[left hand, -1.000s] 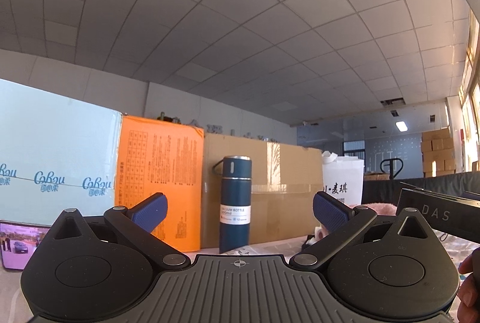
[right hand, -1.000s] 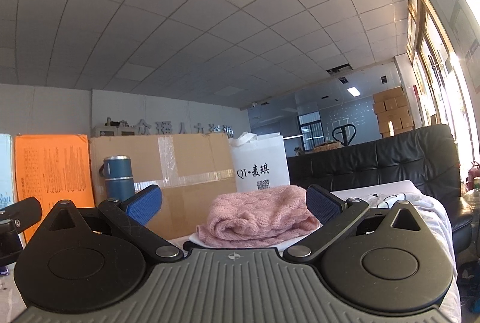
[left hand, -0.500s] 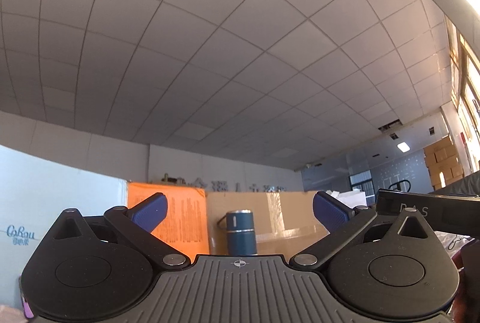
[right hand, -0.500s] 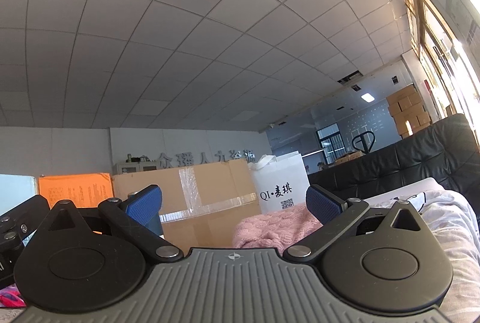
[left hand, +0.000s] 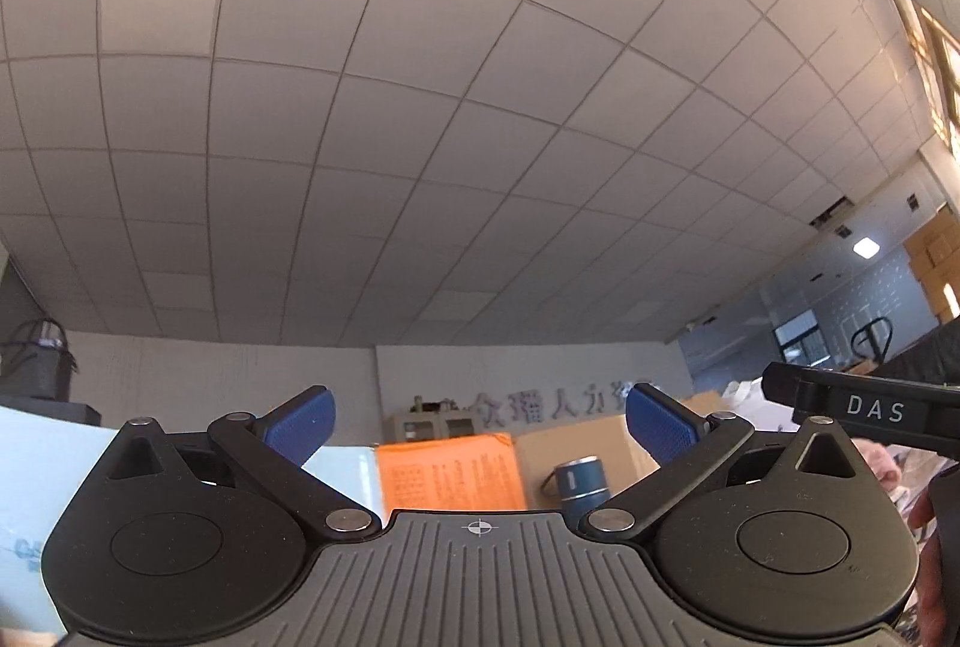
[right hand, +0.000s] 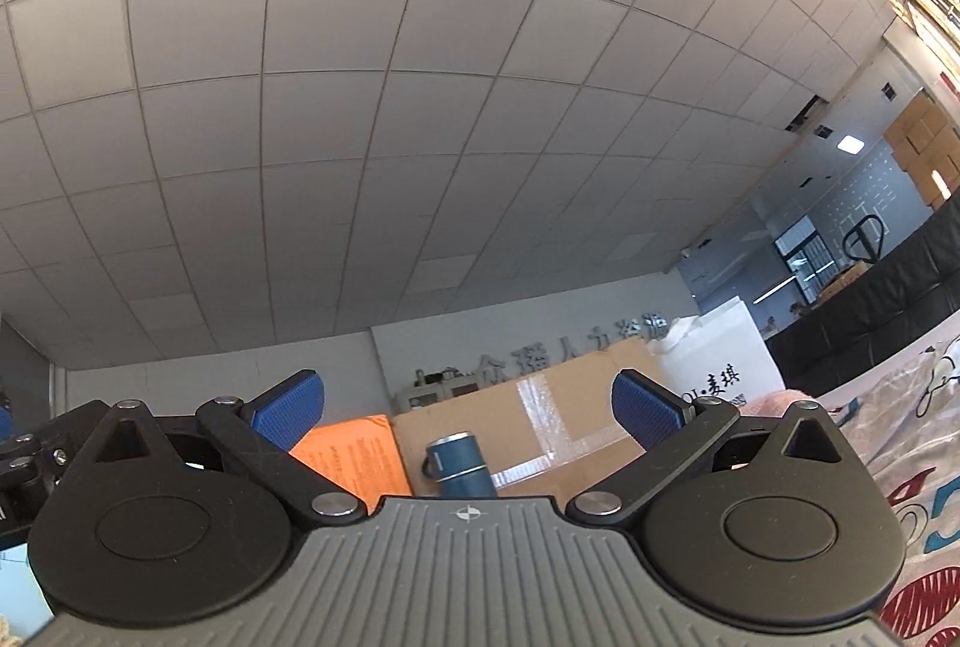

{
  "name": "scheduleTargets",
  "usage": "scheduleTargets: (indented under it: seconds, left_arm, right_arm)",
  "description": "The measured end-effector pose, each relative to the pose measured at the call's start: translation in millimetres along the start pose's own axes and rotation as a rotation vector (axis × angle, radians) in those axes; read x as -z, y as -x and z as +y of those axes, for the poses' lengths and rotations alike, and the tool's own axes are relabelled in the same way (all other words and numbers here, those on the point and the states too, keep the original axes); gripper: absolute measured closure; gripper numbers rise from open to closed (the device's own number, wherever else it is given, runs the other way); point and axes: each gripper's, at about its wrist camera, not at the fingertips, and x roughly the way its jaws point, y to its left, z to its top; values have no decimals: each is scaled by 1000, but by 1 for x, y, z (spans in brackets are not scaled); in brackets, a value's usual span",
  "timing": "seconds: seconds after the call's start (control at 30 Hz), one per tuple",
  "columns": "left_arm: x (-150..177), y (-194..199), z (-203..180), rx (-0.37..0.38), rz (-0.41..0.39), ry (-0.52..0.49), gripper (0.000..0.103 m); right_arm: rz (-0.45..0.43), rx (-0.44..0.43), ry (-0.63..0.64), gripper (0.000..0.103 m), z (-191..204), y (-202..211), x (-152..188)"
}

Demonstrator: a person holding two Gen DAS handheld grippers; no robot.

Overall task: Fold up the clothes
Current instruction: 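Turn both tools away from the bed toward the side table, then close the left and right grippers on the brown leather jacket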

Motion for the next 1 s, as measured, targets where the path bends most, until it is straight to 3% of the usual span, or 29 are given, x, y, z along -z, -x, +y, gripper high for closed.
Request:
scheduleTargets:
  seconds: [0.13, 0.27, 0.5, 0.67, 0.73, 0.83, 0.9, 1.0]
  left_arm:
    - [-12, 24, 23, -152, 28, -43, 0]
    - [-27, 54, 55, -331, 36, -75, 0]
    - [-66, 89, 123, -664, -43, -151, 0]
    - [-110, 108, 167, -833, -92, -191, 0]
    - [-123, 118, 190, -895, -102, -126, 0]
    - [-134, 146, 234, -964, -127, 105, 0]
    - [-122, 166, 270, -899, -114, 314, 0]
    - [-80, 177, 327, -752, -26, 675, 0]
  right_arm:
    - [23, -68, 38, 0, 12, 7, -5]
    - [104, -152, 63, 0, 26, 7, -13]
    - [240, -465, 34, 0, 86, 20, -38]
    - [409, -724, -23, 0, 146, 20, -49]
    - [486, -814, -19, 0, 174, 22, -53]
    - [580, -876, -44, 0, 214, 21, -49]
    - [659, -905, -61, 0, 245, 17, -43]
    - [799, -963, -80, 0, 287, 14, -26]
